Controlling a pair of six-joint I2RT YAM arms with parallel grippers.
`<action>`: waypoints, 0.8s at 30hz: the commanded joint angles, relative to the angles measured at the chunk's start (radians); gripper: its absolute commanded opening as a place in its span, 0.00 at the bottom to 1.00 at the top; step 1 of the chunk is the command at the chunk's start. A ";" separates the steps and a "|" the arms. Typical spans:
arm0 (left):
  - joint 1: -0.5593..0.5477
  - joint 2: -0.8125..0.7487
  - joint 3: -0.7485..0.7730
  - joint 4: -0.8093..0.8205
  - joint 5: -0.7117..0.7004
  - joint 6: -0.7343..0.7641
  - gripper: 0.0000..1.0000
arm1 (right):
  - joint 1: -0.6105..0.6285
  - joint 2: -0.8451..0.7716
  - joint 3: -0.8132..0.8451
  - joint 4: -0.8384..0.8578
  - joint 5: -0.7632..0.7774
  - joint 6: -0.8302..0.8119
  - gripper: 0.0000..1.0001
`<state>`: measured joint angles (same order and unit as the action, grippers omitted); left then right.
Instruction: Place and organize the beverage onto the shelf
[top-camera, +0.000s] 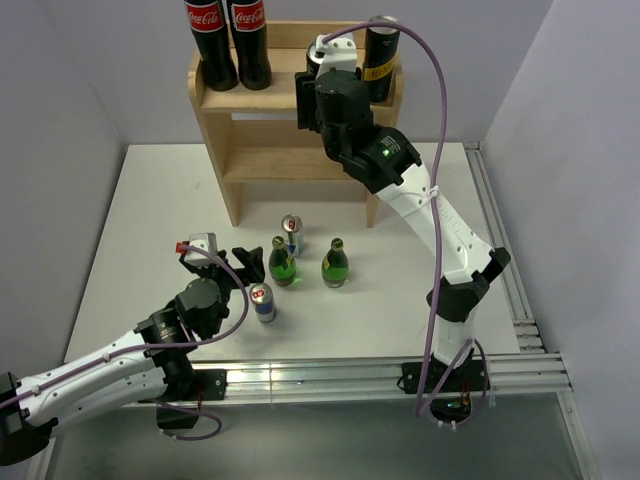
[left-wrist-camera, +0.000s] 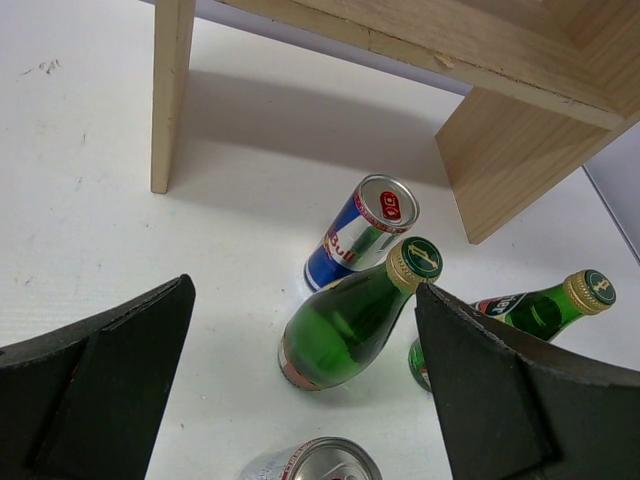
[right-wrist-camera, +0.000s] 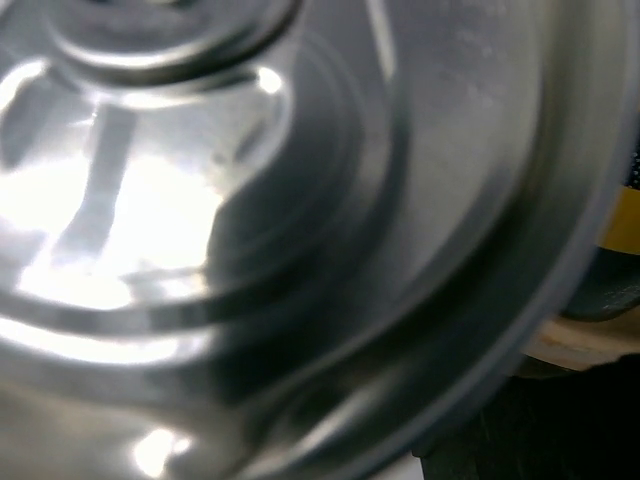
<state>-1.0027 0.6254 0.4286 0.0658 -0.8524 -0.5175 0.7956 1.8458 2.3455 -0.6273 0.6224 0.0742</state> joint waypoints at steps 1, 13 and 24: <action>0.006 0.000 -0.004 0.014 0.012 -0.010 0.99 | -0.018 -0.011 0.058 0.124 0.025 -0.027 0.00; 0.004 0.007 -0.005 0.008 0.010 -0.016 0.99 | -0.073 0.016 0.023 0.192 0.019 -0.014 0.00; 0.004 0.010 -0.007 0.006 0.010 -0.021 0.99 | -0.142 0.075 0.011 0.205 -0.010 0.042 0.00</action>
<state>-1.0027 0.6331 0.4282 0.0628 -0.8520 -0.5186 0.6693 1.9091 2.3451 -0.4625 0.6147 0.0952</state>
